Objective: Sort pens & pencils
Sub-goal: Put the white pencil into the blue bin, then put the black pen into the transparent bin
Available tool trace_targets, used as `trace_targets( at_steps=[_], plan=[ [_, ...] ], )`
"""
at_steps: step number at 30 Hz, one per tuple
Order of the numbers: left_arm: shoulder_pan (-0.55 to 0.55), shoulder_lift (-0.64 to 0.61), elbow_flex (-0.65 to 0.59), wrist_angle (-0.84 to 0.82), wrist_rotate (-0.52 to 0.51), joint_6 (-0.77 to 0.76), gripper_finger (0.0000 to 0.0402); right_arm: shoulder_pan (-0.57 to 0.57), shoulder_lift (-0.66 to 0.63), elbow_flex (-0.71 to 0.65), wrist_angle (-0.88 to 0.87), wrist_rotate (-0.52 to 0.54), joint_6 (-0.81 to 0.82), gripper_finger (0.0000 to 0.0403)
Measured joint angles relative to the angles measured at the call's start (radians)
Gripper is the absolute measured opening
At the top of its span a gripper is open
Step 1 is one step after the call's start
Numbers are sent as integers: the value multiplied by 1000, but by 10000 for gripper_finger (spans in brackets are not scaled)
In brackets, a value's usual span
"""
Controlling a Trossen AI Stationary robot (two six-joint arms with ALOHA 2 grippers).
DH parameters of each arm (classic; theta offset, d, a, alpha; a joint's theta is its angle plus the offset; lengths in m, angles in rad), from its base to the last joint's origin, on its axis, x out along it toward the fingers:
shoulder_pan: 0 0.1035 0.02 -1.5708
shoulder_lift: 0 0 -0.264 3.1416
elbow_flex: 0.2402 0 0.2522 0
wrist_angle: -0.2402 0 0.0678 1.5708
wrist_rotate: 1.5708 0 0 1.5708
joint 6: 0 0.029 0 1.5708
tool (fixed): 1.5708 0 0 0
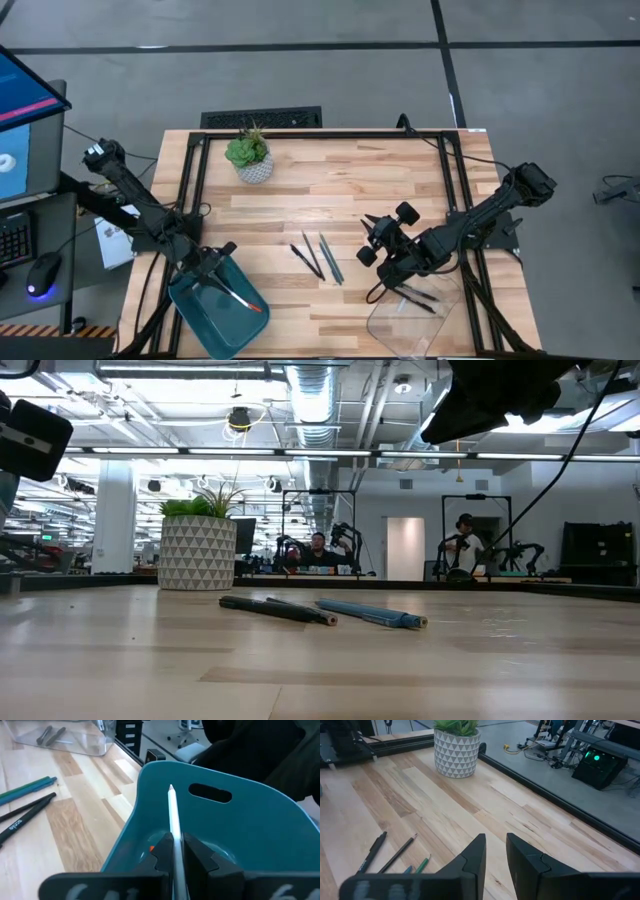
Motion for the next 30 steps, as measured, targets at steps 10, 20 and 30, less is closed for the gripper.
trace_targets(
  at_steps=[10,20,30],
  plan=[
    [0,0,0,5,-26,-46,40,0,0,0,0,0,0,98],
    [0,0,-1,24,-96,-35,42,0,0,0,0,0,0,98],
    [79,0,24,47,-559,-15,43,-1,0,0,0,1,0,98]
  ],
)
